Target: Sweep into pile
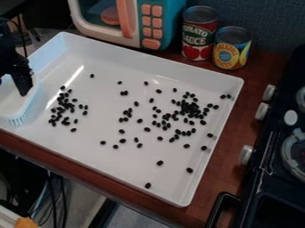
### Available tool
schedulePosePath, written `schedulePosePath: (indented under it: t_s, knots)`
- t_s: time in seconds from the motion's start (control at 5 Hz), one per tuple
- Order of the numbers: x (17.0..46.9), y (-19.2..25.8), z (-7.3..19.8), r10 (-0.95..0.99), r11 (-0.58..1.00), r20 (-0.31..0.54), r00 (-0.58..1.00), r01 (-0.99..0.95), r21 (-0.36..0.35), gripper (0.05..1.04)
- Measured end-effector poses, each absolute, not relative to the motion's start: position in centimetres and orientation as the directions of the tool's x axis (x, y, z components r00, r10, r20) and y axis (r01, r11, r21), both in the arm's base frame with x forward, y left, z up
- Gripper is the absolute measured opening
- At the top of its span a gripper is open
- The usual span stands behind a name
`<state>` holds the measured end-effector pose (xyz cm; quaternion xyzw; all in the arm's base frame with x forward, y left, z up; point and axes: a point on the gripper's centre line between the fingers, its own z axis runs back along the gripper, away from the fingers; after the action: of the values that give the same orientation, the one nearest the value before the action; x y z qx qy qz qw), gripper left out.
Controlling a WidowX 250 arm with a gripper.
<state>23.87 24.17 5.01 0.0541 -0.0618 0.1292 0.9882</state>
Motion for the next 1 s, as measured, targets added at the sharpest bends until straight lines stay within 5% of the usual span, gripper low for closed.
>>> schedulePosePath:
  t_s: [1.0]
  knots:
    - [23.7,22.7,3.3,0.242,0.967,0.088,0.966,-0.247,0.053,0.998]
